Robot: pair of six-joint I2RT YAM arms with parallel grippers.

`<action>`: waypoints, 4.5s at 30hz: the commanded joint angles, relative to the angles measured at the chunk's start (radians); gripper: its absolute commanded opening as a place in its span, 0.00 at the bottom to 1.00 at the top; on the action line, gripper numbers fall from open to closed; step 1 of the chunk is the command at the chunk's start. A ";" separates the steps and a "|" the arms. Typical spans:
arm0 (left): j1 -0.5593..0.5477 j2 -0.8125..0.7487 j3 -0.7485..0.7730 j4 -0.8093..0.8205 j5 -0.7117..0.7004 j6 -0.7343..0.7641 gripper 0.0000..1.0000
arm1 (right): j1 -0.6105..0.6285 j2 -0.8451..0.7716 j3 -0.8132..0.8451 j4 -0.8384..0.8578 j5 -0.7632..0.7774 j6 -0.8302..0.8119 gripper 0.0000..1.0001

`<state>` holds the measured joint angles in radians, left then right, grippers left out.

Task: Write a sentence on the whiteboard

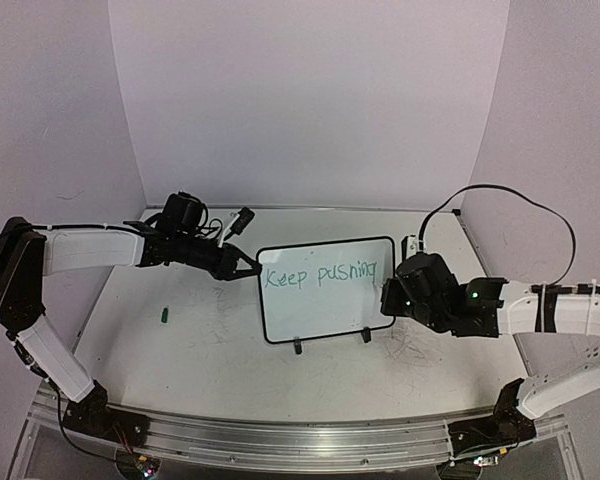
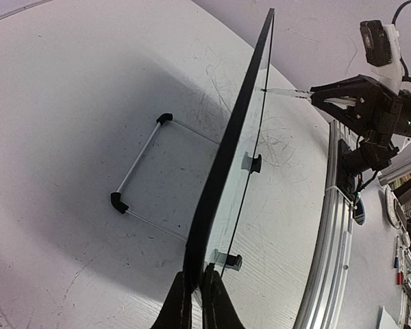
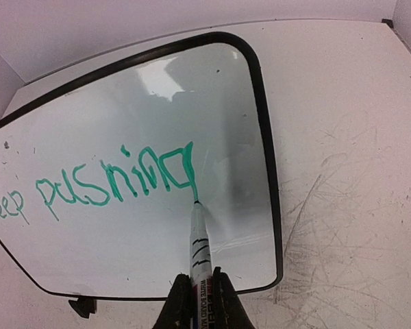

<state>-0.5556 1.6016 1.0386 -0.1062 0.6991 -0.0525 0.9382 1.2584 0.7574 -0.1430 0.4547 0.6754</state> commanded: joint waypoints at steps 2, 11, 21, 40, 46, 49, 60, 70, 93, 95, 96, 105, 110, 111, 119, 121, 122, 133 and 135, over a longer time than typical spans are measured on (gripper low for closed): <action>0.006 -0.028 0.015 -0.008 -0.044 0.029 0.00 | 0.012 0.006 -0.012 -0.017 -0.002 0.026 0.00; 0.006 -0.028 0.015 -0.008 -0.043 0.028 0.00 | 0.025 0.054 0.047 0.060 -0.010 0.001 0.00; 0.006 -0.029 0.015 -0.008 -0.050 0.031 0.00 | 0.035 -0.060 0.016 0.138 -0.048 -0.103 0.00; 0.006 -0.025 0.018 -0.009 -0.044 0.031 0.00 | 0.036 0.077 0.139 0.215 -0.021 -0.184 0.00; 0.006 -0.028 0.015 -0.009 -0.047 0.031 0.00 | 0.035 0.100 0.154 0.176 0.021 -0.161 0.00; 0.006 -0.027 0.017 -0.009 -0.047 0.031 0.00 | 0.035 0.105 0.157 0.155 0.030 -0.150 0.00; 0.006 -0.027 0.016 -0.011 -0.048 0.032 0.00 | 0.036 0.114 0.147 0.082 0.019 -0.110 0.00; 0.006 -0.022 0.017 -0.012 -0.050 0.031 0.00 | 0.065 -0.037 0.103 0.080 -0.067 -0.095 0.00; 0.005 -0.022 0.026 -0.013 -0.077 -0.001 0.00 | 0.117 -0.053 0.051 0.174 -0.033 -0.207 0.00; 0.005 -0.017 0.028 -0.013 -0.071 -0.006 0.00 | 0.130 -0.029 0.056 0.212 -0.042 -0.215 0.00; 0.005 -0.017 0.028 -0.013 -0.069 -0.007 0.00 | 0.135 -0.015 0.059 0.229 -0.052 -0.219 0.00; -0.001 -0.016 0.029 -0.013 -0.081 -0.018 0.00 | 0.188 0.088 0.094 0.244 -0.122 -0.214 0.00; -0.007 -0.014 0.031 -0.013 -0.085 -0.020 0.00 | 0.209 0.129 0.101 0.271 -0.139 -0.190 0.00; -0.008 -0.015 0.031 -0.014 -0.084 -0.020 0.00 | 0.213 0.138 0.103 0.273 -0.140 -0.188 0.00; -0.009 -0.020 0.035 -0.016 -0.092 -0.026 0.00 | 0.233 0.149 0.126 0.276 -0.134 -0.191 0.00; -0.010 -0.021 0.035 -0.016 -0.095 -0.029 0.00 | 0.235 0.162 0.131 0.274 -0.134 -0.190 0.00; -0.010 -0.021 0.036 -0.017 -0.099 -0.029 0.00 | 0.236 0.165 0.132 0.274 -0.133 -0.187 0.00; -0.010 -0.022 0.042 -0.023 -0.102 -0.034 0.00 | 0.237 0.179 0.147 0.272 -0.113 -0.188 0.00; -0.010 -0.020 0.045 -0.023 -0.103 -0.035 0.00 | 0.239 0.198 0.162 0.273 -0.130 -0.198 0.00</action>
<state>-0.5667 1.6016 1.0412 -0.1150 0.6586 -0.0910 1.1683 1.4253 0.8596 0.1051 0.3233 0.4870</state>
